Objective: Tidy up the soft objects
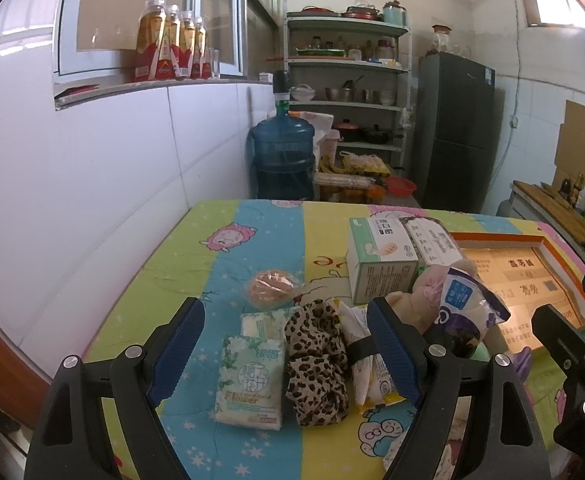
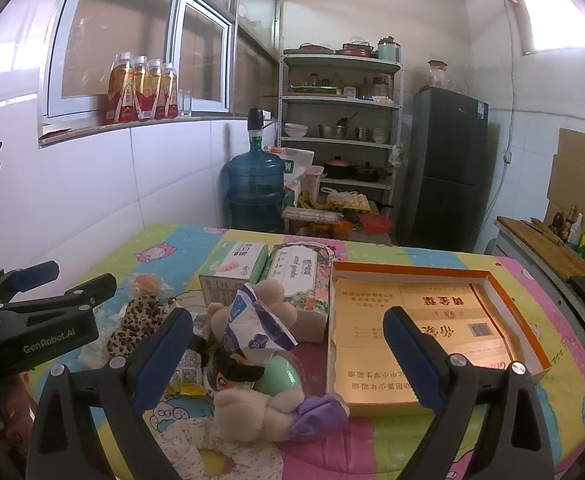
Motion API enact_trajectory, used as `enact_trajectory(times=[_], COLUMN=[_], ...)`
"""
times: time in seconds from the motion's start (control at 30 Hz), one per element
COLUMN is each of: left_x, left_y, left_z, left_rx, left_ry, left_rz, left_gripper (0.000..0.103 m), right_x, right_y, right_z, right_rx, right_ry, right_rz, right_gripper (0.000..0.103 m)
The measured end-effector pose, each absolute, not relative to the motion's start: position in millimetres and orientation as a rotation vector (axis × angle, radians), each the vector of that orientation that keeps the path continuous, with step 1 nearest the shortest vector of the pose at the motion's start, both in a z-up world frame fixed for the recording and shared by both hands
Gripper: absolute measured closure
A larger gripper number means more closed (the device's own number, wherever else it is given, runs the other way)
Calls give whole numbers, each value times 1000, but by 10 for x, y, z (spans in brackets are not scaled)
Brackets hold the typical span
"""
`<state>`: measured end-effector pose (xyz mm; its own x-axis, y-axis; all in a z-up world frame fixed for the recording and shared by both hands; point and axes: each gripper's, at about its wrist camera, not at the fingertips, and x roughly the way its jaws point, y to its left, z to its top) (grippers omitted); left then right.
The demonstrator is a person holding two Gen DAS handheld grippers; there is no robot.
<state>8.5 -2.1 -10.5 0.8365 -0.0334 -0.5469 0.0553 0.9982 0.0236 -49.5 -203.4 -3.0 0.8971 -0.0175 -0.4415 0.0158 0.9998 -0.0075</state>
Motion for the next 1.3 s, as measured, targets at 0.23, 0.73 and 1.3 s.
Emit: enact_trajectory(times=[0.23, 0.73, 1.3], left_x=[85, 107, 27], left_y=[-18, 5, 522], left_z=[-110, -146, -396], left_rx=[38, 30, -40], left_ry=[581, 583, 579], left_rz=[-46, -54, -85], left_gripper=[19, 19, 19], right_x=[-489, -479, -356], right_y=[-2052, -2098, -2080], right_z=[-37, -111, -326], right_rx=[5, 38, 53], right_ry=[461, 483, 551], right_rz=[-14, 9, 67], right_gripper=[7, 7, 7])
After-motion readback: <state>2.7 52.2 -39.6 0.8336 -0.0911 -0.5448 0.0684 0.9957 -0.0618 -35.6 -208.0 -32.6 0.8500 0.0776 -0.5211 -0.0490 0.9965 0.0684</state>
